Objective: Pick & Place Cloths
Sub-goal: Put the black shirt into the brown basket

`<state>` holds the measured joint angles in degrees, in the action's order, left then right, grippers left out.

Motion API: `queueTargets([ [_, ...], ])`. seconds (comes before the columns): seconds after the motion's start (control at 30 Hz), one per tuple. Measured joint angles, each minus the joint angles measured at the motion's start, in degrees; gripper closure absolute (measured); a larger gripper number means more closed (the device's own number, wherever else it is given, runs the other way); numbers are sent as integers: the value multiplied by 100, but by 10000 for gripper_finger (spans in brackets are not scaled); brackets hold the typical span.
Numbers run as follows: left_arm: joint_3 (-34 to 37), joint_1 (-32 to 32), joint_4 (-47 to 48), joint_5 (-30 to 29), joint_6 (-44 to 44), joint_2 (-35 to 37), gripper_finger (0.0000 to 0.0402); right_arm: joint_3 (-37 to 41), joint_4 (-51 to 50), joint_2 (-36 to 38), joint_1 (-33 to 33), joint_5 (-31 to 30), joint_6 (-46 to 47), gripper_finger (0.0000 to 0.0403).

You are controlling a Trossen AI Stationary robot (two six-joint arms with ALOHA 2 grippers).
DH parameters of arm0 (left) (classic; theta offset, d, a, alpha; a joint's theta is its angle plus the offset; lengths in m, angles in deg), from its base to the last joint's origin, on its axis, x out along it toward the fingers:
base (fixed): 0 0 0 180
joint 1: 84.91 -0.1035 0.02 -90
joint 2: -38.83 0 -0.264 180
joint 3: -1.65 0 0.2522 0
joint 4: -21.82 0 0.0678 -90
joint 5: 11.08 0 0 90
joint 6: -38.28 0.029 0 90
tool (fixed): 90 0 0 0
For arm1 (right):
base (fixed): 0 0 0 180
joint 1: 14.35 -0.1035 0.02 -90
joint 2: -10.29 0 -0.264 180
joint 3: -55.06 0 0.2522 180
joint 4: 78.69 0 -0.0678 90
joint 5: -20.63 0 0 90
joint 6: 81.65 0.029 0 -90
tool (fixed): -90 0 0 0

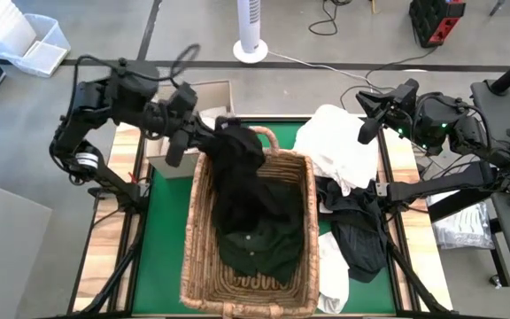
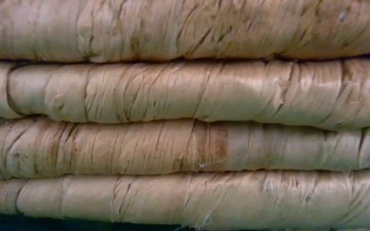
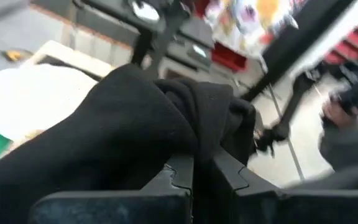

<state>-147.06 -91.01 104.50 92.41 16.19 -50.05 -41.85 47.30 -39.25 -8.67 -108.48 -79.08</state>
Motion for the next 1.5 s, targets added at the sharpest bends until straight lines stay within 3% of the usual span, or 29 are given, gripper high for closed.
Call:
queueTargets([
  [0.27, 9, 33, 178, 1305, 599, -513, 401, 1, 2, -11, 0, 0, 41, 364],
  [0.5, 9, 53, 892, 953, 1291, -844, 401, 1, -17, -11, 0, 0, 116, 365],
  [0.6, 9, 87, 909, 563, 1598, -1000, 401, 0, -17, -11, 0, 1, 140, 365],
  [0.73, 9, 85, 910, 501, 1947, -1266, 401, 0, -19, -11, 0, 1, 153, 365],
  [0.83, 9, 85, 918, 582, 2154, -1443, 401, 0, -20, -11, 0, 3, 217, 365],
  [1.03, 2, 2, 1262, 1363, 2471, -1648, 401, 2, -26, -11, 0, 4, 299, 365],
  [1.27, 22, -36, 1643, 1396, 3203, -1935, 401, 0, -65, -11, 0, 9, 441, 365],
  [1.5, 26, -33, 1465, 644, 3359, -2331, 401, 1, -370, -11, 0, 9, 710, 365],
])
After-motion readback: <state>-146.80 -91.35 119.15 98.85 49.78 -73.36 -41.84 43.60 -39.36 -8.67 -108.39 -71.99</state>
